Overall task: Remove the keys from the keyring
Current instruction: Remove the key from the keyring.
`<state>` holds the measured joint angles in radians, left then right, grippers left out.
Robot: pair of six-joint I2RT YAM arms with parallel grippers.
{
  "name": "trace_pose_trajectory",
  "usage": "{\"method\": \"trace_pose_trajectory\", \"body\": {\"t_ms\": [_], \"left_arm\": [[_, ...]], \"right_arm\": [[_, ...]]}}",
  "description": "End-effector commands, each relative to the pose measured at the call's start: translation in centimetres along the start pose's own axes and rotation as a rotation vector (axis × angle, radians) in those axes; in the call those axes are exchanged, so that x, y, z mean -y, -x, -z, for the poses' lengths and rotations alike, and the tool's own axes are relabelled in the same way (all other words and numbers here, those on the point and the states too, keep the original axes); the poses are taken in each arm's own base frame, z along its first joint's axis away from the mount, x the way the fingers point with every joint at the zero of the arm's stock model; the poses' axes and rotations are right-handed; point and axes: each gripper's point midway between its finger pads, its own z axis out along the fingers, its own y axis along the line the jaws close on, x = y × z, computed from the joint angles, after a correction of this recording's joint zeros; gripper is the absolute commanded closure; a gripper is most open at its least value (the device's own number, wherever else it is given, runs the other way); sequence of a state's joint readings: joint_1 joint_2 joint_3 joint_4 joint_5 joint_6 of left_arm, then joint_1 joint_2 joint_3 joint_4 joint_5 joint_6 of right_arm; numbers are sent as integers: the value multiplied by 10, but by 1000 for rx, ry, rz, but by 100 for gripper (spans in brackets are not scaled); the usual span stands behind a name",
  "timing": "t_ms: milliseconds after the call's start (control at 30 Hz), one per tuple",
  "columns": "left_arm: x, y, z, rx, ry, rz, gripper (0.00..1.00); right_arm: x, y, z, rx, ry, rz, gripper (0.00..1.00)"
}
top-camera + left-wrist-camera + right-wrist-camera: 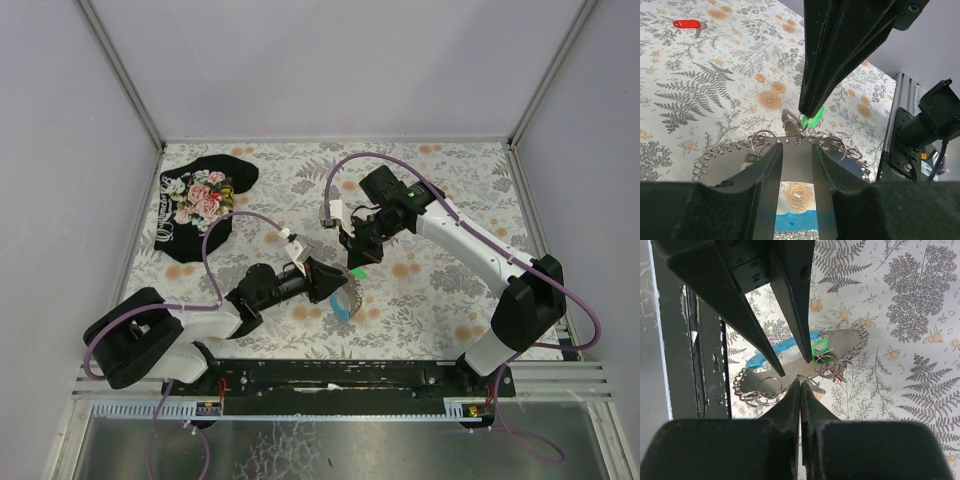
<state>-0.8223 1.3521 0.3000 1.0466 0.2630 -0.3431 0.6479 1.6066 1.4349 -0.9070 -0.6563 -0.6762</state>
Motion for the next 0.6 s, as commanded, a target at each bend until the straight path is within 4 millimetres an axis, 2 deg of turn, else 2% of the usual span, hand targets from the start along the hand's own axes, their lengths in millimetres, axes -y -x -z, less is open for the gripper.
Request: {"method": "trace_pose_trajectory", "body": {"t_ms": [0, 567], "left_arm": [[7, 25, -11, 82, -18, -28, 71], [3, 12, -22, 22, -16, -32, 74]], "right_arm": [[-6, 12, 0, 45, 23, 14, 100], [-8, 14, 0, 54, 29, 15, 100]]}}
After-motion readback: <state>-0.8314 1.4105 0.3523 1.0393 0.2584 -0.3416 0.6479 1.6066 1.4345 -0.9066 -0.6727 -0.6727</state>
